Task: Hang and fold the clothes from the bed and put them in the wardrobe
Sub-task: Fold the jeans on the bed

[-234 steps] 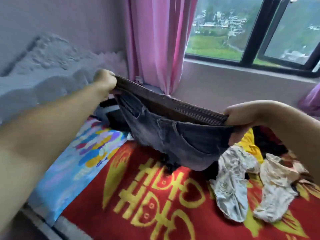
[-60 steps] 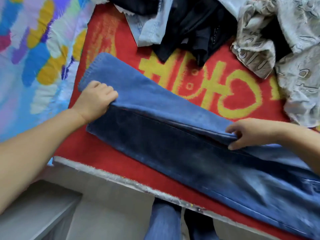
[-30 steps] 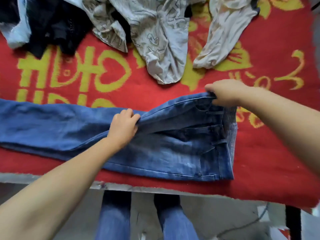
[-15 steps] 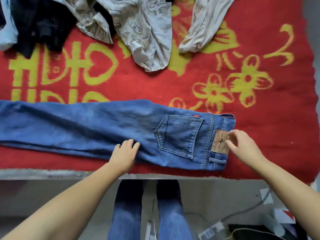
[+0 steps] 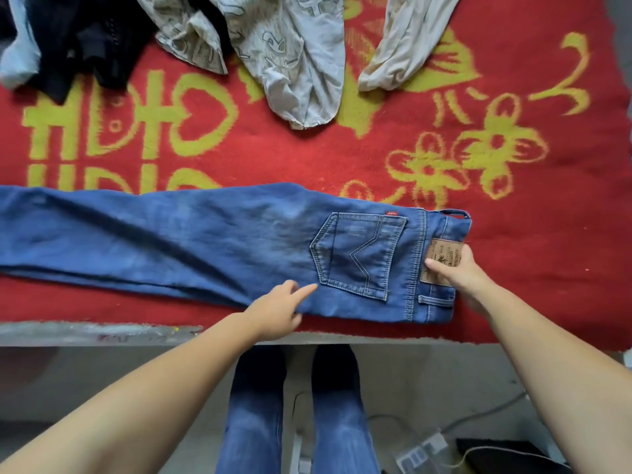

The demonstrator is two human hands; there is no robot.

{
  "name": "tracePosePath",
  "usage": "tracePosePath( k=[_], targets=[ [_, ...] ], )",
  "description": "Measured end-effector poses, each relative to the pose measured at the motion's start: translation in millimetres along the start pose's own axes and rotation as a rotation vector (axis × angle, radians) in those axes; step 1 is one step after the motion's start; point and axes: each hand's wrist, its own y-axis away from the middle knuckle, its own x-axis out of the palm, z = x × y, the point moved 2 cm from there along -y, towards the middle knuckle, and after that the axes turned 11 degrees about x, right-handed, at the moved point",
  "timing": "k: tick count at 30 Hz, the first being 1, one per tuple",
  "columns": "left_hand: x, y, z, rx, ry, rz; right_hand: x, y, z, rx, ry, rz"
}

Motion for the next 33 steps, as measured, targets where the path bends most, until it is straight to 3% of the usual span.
tracePosePath(
  k=[3,5,8,9,11,13,15,18,22,26,29,33],
  targets=[
    [-4,-22,-39,0.002,0.266,-0.215,6,9,-1,0.153,-0.221,0.228],
    [-11,-35,-58,-0.074,0.422,-0.374,1,16,8,0.147,-0.264,0.310],
    [-25,-51,-68,-0.174,0.191,-0.592,-24,17,26,-0.053,-0.221,0.310],
    [-27,-56,-67,-0.173,0.108,-0.599,-35,16,27,-0.090,-0.181,0.283],
    [-23,-67,-62,-0.156,0.089,-0.452,-58,13,21,-0.100,-0.081,0.148],
    [-11,-77,-56,-0.197,0.277,-0.229,-78,6,11,-0.080,-0.025,-0.005],
    [-3,-83,-56,-0.241,0.466,-0.136,-86,7,10,-0.075,-0.009,-0.043],
    [-13,-79,-64,-0.199,0.698,-0.215,-84,27,27,-0.135,-0.006,-0.037],
    [-51,-51,-79,-0.095,1.376,-0.312,-42,91,74,-0.349,0.045,0.128],
    [-94,-21,-71,0.139,1.585,-0.395,64,157,109,-0.621,0.229,0.303],
    [-112,10,-27,0.158,1.553,-0.525,155,168,112,-0.597,0.394,0.449],
    [-103,31,49,-0.192,0.995,-0.659,214,150,91,-0.587,0.892,0.514]
  ],
)
